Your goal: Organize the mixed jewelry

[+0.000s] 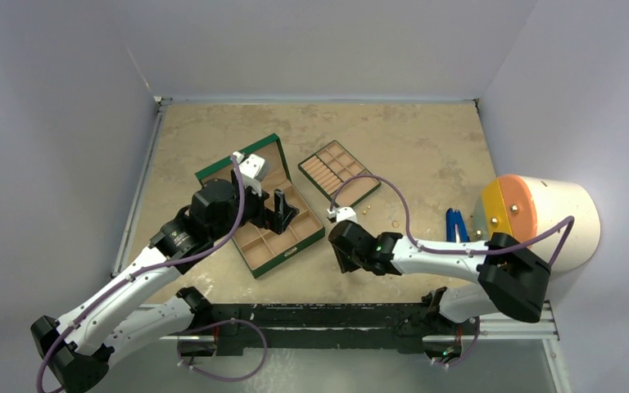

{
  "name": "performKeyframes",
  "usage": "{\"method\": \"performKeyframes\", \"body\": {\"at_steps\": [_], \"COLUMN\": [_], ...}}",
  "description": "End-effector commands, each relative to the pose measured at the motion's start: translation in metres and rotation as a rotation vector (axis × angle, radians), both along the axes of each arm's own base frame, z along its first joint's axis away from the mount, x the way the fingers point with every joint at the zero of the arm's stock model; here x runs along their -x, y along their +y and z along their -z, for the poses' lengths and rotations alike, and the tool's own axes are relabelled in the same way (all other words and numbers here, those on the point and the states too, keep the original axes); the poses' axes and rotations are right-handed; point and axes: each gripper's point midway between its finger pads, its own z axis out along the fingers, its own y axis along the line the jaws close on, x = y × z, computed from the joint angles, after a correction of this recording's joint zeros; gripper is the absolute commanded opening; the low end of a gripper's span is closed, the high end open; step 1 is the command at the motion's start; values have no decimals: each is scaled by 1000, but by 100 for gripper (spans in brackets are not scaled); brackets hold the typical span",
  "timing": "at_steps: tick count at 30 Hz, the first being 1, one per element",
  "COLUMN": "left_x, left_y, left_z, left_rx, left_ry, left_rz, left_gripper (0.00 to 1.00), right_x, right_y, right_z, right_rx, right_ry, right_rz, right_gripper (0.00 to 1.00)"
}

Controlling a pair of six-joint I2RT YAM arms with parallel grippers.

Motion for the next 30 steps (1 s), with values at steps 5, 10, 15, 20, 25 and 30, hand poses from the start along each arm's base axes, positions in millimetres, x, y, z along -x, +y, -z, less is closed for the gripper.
{"method": "performKeyframes", "body": {"at_steps": [5, 10, 15, 20, 25, 30], "left_x": [-2, -2, -2, -1, -2, -7], "left_y": [-5, -5, -5, -5, -1, 11], "left_z": [-27, -28, -28, -29, -33, -38], "left_rx": [50, 52, 53, 56, 57, 54], "left_ry": [-49, -49, -50, -53, -66, -94], "left_rz": [7, 10, 11, 10, -9, -70], "left_gripper": [99, 99, 99, 99, 99, 99], "right_x": [-7, -6, -7, -9, -13, -18], "right_y": [0, 1, 3, 4, 3, 8], "right_z": [-6, -8, -15, -25, -44, -76], "right_rx": [44, 62, 67, 53, 21, -49], "right_ry": [-49, -59, -79, -95, -123, -169], "right_rz": [34, 34, 35, 47, 74, 86], "right_gripper": [32, 27, 16, 8, 5, 3]}}
